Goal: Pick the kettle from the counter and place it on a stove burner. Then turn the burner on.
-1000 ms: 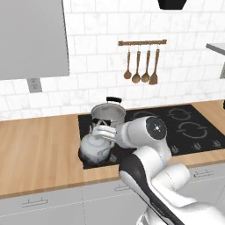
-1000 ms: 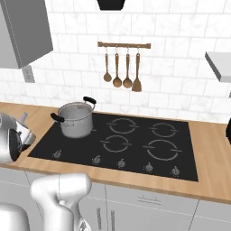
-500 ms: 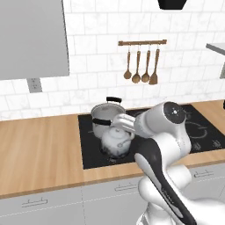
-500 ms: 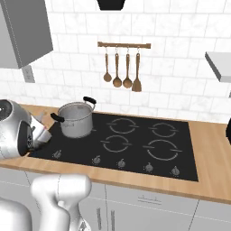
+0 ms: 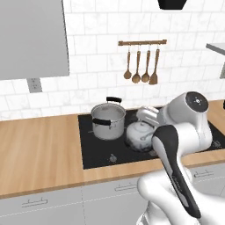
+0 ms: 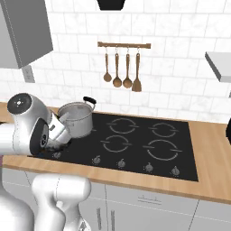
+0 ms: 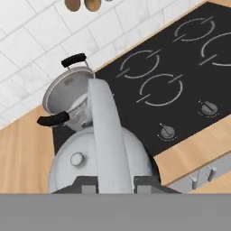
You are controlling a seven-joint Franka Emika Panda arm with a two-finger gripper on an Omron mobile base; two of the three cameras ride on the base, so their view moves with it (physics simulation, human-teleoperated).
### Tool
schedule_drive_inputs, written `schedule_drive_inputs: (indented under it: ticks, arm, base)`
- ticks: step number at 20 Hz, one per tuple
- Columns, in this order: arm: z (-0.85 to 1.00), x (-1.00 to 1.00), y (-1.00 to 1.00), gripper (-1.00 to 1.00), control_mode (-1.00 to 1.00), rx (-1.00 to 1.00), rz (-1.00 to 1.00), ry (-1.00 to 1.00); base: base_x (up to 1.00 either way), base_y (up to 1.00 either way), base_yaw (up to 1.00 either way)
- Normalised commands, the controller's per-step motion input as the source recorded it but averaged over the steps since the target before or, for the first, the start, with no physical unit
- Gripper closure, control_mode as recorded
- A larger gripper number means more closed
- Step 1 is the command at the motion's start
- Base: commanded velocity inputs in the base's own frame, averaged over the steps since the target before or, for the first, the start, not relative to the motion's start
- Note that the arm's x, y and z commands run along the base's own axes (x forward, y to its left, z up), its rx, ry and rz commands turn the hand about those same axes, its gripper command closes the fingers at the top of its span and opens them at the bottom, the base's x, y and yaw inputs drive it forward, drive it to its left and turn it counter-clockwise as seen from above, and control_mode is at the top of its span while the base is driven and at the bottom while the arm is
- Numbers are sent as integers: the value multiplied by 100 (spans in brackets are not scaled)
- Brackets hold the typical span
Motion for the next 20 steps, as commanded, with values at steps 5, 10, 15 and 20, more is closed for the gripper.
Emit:
schedule_drive_inputs:
  ticks: [5, 10, 15, 20]
  arm:
    - [0, 0, -83, 100, -100, 0, -12, 0]
    - [0, 0, -85, 100, -100, 0, -11, 0]
    - [0, 15, -63, 100, -100, 0, -5, 0]
    - [0, 37, -38, 100, -100, 0, 0, 0]
  base:
    - [0, 0, 0]
    - [0, 0, 0]
    - [0, 0, 0]
    - [0, 0, 0]
